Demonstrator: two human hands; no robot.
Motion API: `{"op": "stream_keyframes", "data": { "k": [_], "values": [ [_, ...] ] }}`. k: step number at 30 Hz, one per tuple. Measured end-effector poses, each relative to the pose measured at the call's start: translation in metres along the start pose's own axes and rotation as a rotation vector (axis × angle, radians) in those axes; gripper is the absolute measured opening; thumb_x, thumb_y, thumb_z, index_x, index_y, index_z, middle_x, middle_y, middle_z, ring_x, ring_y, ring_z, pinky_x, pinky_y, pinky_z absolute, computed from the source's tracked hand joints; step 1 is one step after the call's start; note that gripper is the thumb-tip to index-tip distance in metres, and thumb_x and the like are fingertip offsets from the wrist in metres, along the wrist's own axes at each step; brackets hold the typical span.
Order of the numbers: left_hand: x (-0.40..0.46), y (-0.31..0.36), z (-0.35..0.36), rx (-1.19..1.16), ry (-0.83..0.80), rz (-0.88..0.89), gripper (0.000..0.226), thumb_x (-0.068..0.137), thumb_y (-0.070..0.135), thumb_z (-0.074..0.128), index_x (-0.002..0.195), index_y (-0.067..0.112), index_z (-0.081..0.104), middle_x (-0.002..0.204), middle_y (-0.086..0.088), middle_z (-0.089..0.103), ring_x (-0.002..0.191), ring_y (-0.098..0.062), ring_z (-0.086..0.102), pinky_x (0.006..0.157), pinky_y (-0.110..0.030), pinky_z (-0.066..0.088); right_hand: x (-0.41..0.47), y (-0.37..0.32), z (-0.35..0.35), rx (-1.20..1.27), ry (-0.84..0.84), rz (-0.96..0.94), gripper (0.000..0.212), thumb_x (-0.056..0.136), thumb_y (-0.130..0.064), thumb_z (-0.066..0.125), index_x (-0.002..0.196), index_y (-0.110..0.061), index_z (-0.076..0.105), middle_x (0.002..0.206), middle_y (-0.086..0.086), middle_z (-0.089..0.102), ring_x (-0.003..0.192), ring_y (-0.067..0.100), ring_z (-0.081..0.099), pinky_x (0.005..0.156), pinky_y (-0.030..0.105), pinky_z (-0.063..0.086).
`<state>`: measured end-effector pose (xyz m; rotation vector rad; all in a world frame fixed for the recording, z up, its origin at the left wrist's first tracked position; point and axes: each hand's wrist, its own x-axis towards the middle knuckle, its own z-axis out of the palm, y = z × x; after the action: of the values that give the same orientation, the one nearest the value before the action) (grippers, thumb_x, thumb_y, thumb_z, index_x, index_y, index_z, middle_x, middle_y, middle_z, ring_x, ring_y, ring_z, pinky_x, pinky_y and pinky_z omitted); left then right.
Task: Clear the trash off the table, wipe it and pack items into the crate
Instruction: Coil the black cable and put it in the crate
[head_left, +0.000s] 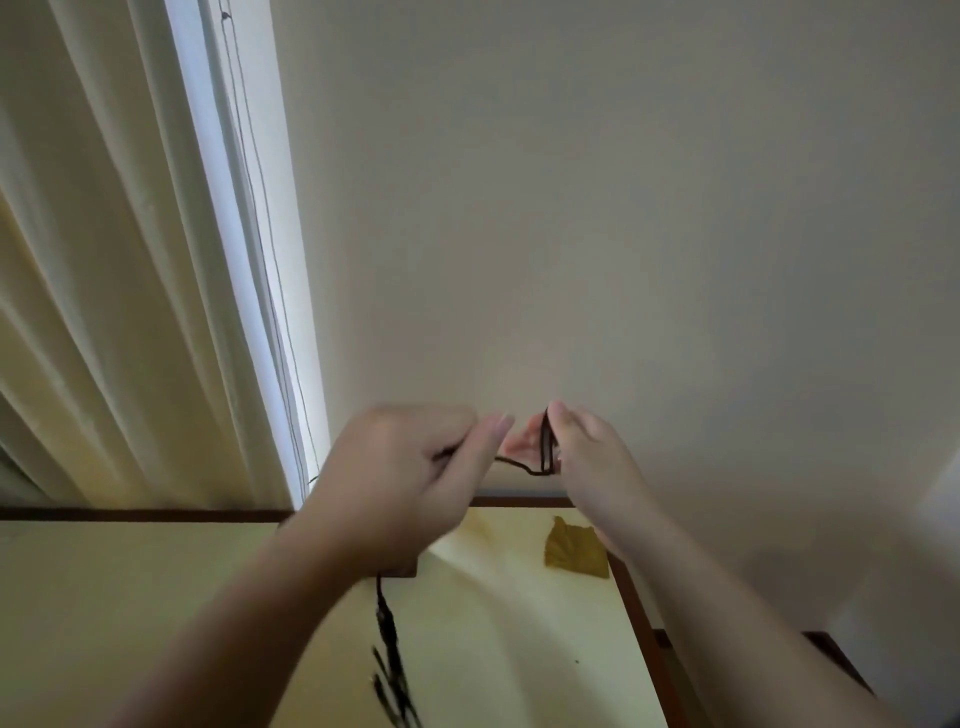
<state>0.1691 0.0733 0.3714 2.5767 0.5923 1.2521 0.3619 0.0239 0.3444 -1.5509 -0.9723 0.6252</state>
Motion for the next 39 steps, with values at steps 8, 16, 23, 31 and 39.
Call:
{"op": "stream_keyframes", "data": {
  "k": [8,16,23,31,39],
  "values": [
    [0.085,-0.026,-0.016,0.008,-0.044,-0.063,0.063,0.107,0.045,0.054,0.059,0.012,0.031,0.051,0.002,0.027,0.049,-0.016,0.03,0.054,-0.036,0.029,-0.044,0.0,0.024,0.186,-0.197,0.001,0.054,0.114,-0.039,0.035,0.087,-0.005,0.069,0.055,0.009,0.056,0.054,0.021,0.054,0.093,0.055,0.057],
    [0.074,-0.083,0.008,-0.148,-0.196,-0.336,0.065,0.106,0.044,0.058,0.055,0.021,0.025,0.051,0.009,0.02,0.048,-0.013,0.021,0.061,-0.033,0.029,-0.074,-0.028,0.024,0.432,-0.247,-0.009,0.046,0.11,-0.029,0.043,0.071,-0.01,0.059,0.053,0.003,0.03,0.049,0.019,0.029,0.058,0.029,0.051],
    [0.017,-0.097,0.067,-0.391,-0.114,-0.753,0.052,0.104,0.056,0.053,0.07,0.016,0.05,0.058,0.003,0.039,0.045,-0.007,0.038,0.068,-0.035,0.033,-0.058,-0.062,0.016,0.672,-0.114,-0.133,0.041,0.112,-0.025,0.042,0.075,-0.011,0.055,0.056,0.004,0.04,0.048,0.02,0.034,0.068,0.035,0.056],
    [-0.051,-0.068,0.108,-0.477,-0.123,-0.8,0.056,0.104,0.061,0.047,0.065,0.021,0.042,0.062,0.001,0.037,0.058,-0.016,0.035,0.064,-0.033,0.029,-0.009,-0.074,0.001,0.871,0.046,-0.205,0.04,0.115,-0.023,0.035,0.089,-0.004,0.06,0.082,0.017,0.076,0.079,0.03,0.077,0.09,0.04,0.06],
    [-0.058,-0.025,0.063,-0.197,-0.025,-0.439,0.066,0.103,0.054,0.051,0.061,0.005,0.037,0.052,-0.012,0.038,0.05,-0.025,0.036,0.053,-0.041,0.032,0.025,-0.024,0.004,0.344,0.178,-0.248,0.04,0.114,-0.026,0.039,0.098,-0.01,0.072,0.105,0.008,0.08,0.107,0.017,0.076,0.112,0.045,0.048]
  ]
}}
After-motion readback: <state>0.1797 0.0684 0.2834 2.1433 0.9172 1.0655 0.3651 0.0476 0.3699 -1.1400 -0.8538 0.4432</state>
